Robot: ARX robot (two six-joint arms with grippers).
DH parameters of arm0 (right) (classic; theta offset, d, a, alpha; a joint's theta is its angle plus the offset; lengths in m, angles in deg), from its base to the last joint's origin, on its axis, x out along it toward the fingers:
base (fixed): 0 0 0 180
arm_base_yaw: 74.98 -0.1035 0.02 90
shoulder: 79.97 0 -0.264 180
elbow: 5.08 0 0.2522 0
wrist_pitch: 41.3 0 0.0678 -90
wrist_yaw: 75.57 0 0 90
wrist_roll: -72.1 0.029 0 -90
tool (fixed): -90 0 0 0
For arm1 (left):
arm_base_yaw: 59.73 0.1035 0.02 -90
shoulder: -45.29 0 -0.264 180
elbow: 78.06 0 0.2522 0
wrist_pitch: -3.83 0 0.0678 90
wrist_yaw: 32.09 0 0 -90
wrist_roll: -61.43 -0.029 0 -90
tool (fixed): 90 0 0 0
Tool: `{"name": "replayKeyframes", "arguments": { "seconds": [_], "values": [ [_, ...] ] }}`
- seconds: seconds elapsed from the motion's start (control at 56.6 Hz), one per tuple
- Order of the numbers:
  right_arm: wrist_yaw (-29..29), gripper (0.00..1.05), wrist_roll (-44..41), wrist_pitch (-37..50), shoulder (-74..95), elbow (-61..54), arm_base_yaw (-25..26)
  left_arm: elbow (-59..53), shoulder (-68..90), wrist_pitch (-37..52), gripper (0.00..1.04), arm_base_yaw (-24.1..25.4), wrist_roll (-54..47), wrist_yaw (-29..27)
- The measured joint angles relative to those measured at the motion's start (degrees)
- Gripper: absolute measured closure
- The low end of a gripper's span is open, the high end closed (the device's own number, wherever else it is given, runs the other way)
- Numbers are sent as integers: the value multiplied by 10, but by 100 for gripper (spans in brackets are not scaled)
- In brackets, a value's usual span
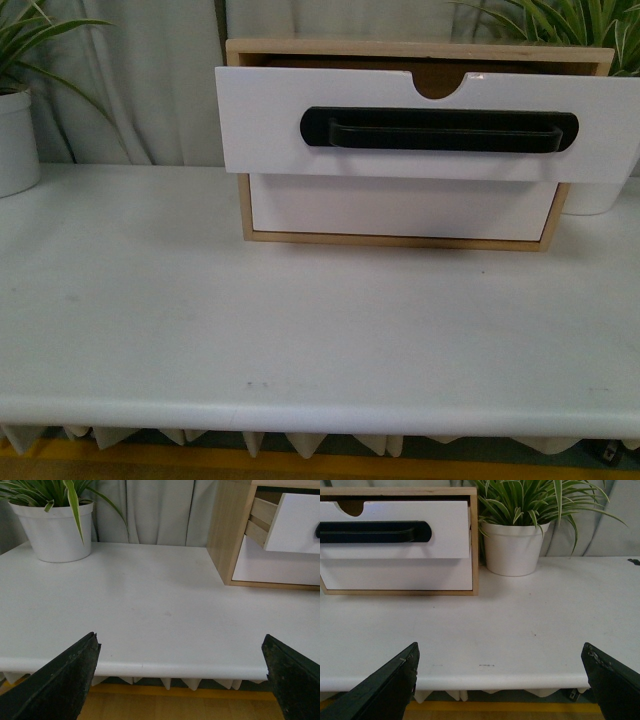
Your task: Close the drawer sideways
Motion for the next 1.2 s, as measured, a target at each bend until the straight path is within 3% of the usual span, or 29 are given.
{"name": "replayKeyframes", "arguments": {
  "seconds": [1.202],
  "values": [
    [0, 9, 0, 0, 0, 0, 0, 0, 0, 0, 6, 0, 0, 0]
  ]
}}
